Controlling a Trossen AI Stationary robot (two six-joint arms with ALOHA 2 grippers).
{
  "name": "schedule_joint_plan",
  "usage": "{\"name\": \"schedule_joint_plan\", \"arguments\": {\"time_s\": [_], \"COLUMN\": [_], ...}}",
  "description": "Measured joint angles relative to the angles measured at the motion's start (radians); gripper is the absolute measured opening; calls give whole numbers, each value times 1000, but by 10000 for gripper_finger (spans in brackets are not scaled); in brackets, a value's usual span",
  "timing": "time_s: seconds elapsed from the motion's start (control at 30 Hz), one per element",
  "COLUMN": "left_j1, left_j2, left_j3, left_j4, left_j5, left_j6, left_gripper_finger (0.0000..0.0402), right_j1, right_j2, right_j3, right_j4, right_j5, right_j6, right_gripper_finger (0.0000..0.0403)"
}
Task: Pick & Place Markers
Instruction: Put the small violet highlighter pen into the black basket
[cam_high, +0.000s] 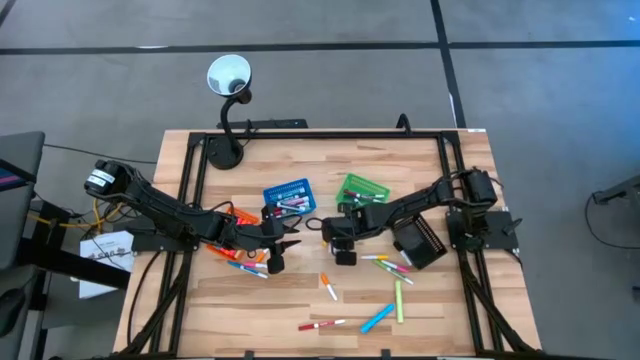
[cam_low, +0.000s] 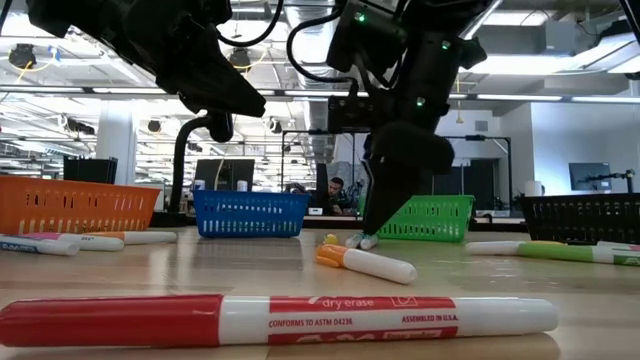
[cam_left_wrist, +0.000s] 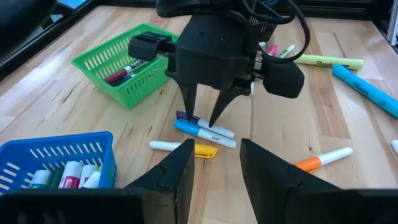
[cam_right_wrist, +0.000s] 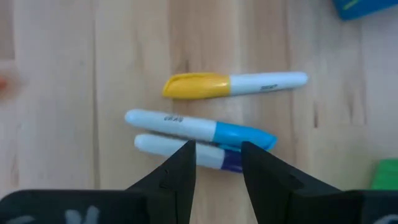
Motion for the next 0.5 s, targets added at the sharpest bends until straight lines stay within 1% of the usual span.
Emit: {"name": "schedule_joint_plan", "arguments": {"time_s": [0.13,0.23,0.37,0.5], "left_j1": [0,0,0,0], "left_j2": [0,0,0,0], "left_j3": [0,0,0,0], "left_j4": [0,0,0,0], "left_j5": [0,0,0,0], "left_j6": [0,0,0,0], "left_gripper_finger": [126,126,126,126], "right_j1": [7,14,14,20], "right_j2": [-1,-1,5,13], "right_j3": [0,0,0,0], "right_j4": [-33,-27,-24,-12], "right_j5": [-17,-15,-15,1], "right_j6": [-15,-15,-30,-123], "right_gripper_finger": [119,128,159,197]}}
